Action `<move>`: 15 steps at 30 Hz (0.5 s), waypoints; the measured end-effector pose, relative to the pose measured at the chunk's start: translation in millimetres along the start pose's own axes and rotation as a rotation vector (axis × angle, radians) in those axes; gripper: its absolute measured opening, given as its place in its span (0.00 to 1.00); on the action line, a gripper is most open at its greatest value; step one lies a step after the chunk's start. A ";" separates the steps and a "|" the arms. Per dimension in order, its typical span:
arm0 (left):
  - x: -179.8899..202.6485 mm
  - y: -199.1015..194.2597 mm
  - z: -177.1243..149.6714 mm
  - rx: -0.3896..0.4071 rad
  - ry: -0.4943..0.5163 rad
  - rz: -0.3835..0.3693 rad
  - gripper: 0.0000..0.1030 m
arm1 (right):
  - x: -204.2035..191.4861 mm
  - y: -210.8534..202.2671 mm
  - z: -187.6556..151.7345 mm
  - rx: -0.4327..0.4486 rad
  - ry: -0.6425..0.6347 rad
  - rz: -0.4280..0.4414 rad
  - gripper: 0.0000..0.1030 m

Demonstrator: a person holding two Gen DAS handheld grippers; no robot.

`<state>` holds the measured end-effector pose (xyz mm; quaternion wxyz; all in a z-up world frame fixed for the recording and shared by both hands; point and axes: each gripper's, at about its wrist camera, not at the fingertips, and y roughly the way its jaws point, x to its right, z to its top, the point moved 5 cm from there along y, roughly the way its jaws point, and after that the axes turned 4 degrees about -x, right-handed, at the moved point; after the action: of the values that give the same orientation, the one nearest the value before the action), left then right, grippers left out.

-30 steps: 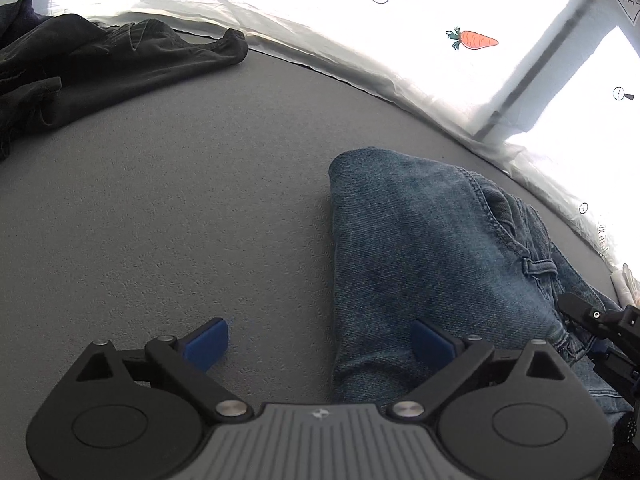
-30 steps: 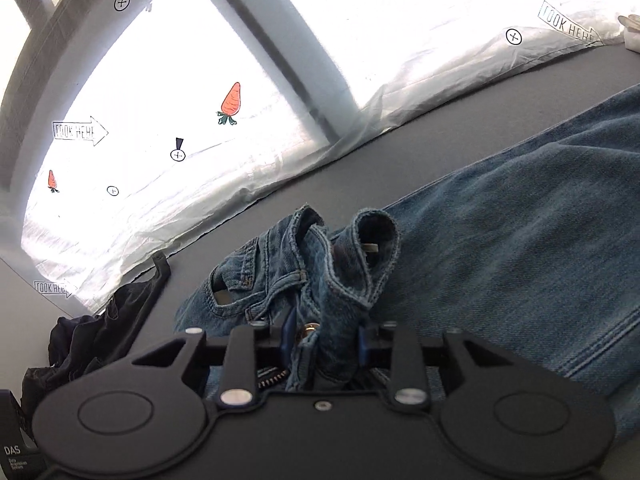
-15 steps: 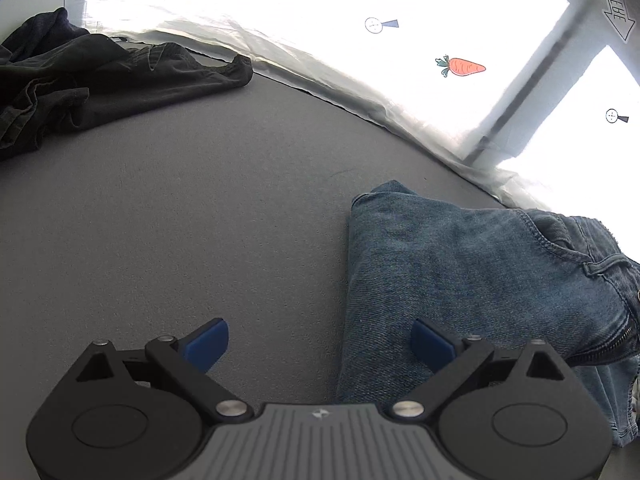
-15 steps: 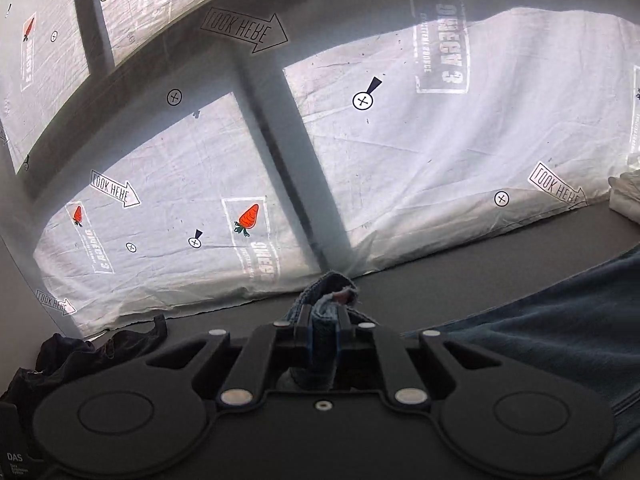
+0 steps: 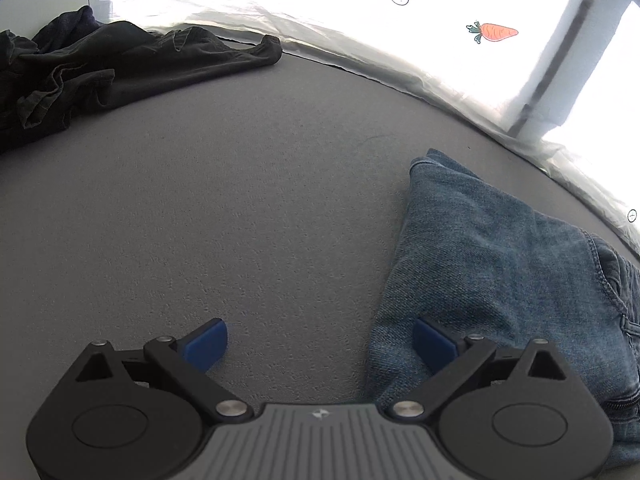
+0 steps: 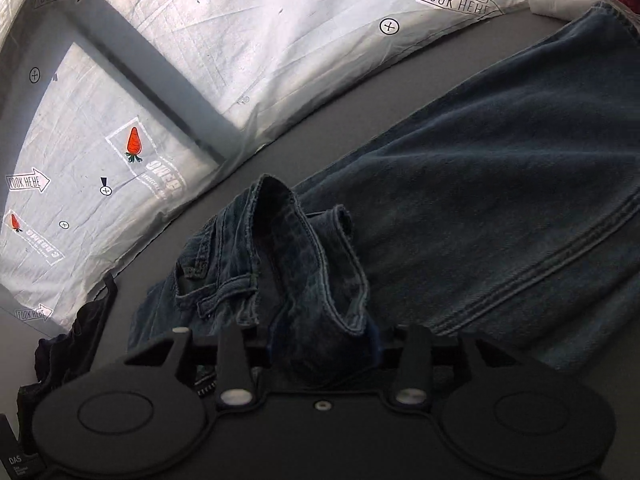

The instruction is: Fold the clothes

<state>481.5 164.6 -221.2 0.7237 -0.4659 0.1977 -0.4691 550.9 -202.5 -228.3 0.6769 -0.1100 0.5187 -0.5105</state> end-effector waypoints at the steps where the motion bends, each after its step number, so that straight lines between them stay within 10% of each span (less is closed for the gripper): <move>1: 0.2 0.6 0.1 -0.002 0.008 0.006 0.97 | 5.5 0.0 -3.5 -0.007 0.052 0.027 0.45; 6: 1.7 4.5 0.3 -0.007 0.044 0.029 0.99 | 32.6 0.3 -28.2 -0.033 0.413 0.230 0.45; 15: -1.5 6.4 3.8 -0.014 0.085 0.015 1.00 | 16.1 21.1 -28.4 -0.045 0.464 0.168 0.33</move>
<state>486.7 168.5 -225.1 0.7149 -0.4489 0.2352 -0.4817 539.0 -195.0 -264.5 0.5771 0.0385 0.6789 -0.4522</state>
